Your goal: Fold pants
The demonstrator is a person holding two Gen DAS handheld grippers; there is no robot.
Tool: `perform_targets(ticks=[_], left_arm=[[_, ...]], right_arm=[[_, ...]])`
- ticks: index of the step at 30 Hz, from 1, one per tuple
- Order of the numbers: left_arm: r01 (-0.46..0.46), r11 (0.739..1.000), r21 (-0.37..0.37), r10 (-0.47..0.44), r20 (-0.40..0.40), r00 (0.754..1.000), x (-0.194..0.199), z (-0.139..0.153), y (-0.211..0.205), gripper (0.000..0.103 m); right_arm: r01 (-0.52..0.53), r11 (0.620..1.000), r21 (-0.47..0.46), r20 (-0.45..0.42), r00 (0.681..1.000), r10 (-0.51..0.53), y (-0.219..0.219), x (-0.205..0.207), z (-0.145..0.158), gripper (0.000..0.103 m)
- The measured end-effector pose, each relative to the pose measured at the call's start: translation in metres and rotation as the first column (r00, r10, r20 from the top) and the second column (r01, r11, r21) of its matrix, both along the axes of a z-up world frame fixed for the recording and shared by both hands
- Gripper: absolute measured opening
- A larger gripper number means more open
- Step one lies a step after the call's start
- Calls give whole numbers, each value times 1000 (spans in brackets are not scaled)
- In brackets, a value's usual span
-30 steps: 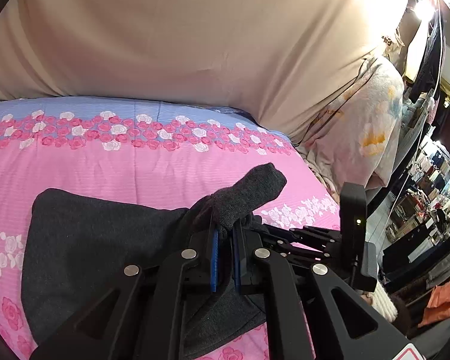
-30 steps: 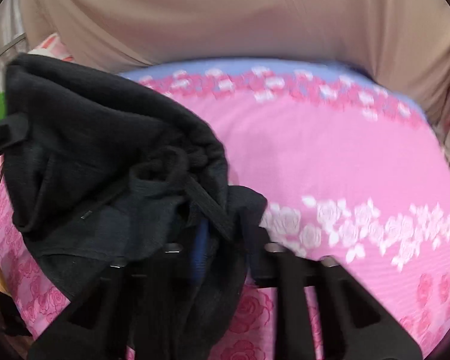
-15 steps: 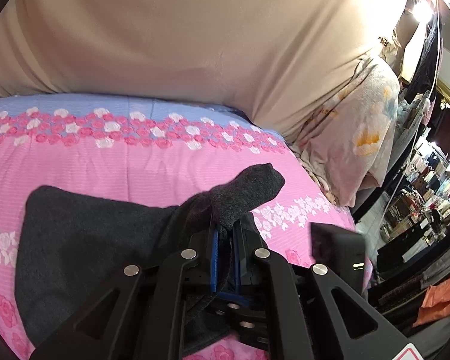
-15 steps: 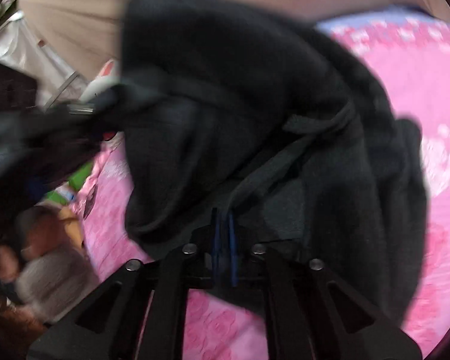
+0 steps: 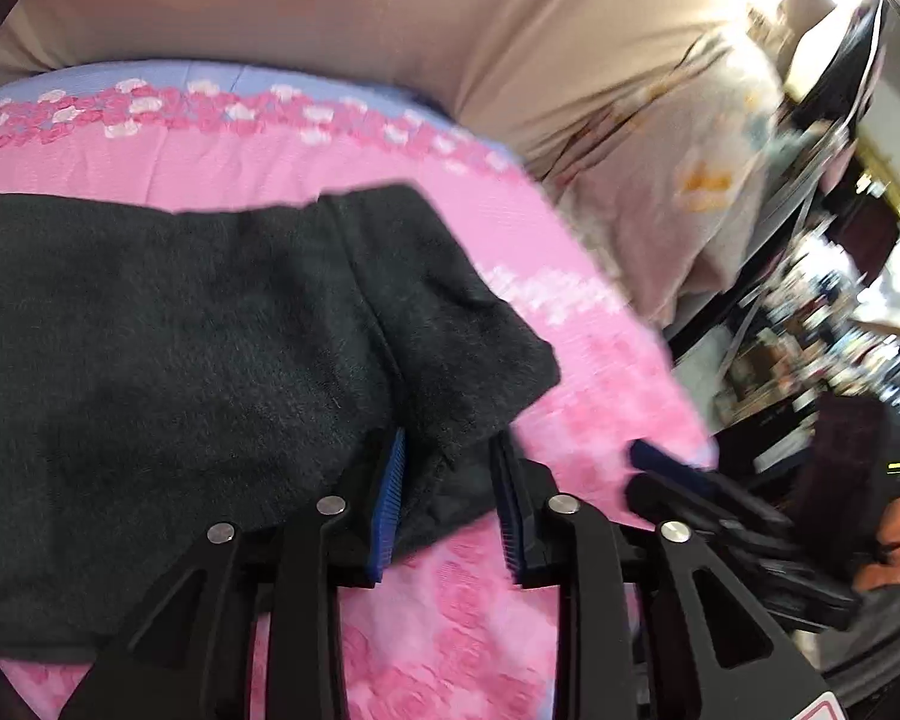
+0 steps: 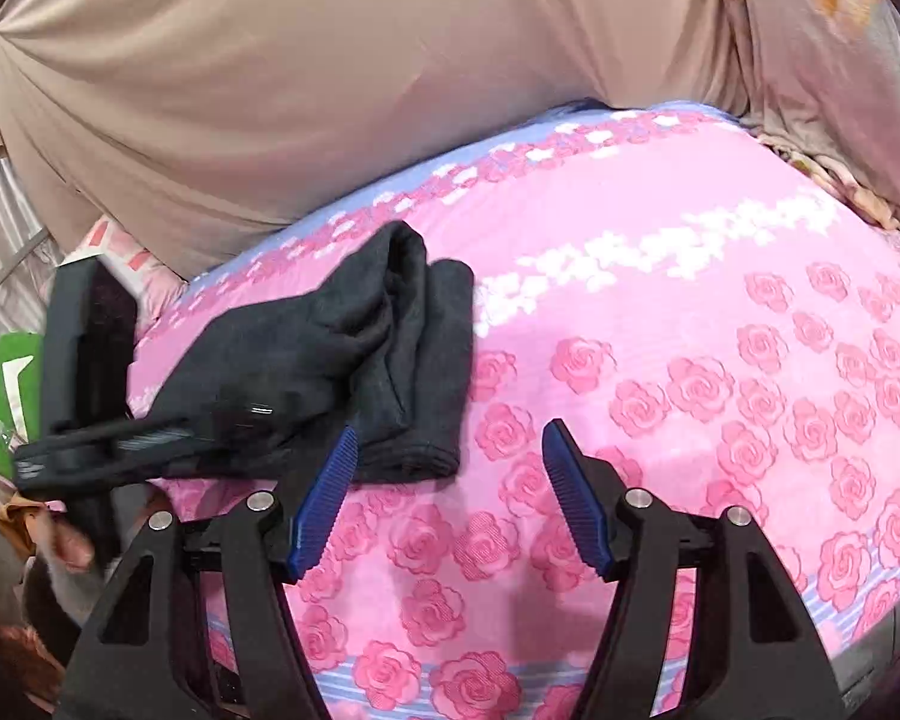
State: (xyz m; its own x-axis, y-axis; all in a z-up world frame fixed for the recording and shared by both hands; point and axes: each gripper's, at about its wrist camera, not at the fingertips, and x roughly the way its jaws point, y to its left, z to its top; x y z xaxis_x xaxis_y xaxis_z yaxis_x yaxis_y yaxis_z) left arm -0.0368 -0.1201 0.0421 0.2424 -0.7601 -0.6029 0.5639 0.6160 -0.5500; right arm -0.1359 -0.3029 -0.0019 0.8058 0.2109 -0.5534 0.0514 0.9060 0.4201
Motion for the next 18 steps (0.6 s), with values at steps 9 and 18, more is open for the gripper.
perform_targets(ticks=[9, 18], left_arm=[[-338, 939, -59, 342, 123, 931, 3, 61, 132, 73], [-532, 842, 91, 513, 175, 841, 10, 39, 181, 73]], right_arm=[[-133, 988, 82, -22, 991, 135, 35, 61, -13, 64], [-62, 996, -63, 46, 997, 65, 40, 43, 28, 13]])
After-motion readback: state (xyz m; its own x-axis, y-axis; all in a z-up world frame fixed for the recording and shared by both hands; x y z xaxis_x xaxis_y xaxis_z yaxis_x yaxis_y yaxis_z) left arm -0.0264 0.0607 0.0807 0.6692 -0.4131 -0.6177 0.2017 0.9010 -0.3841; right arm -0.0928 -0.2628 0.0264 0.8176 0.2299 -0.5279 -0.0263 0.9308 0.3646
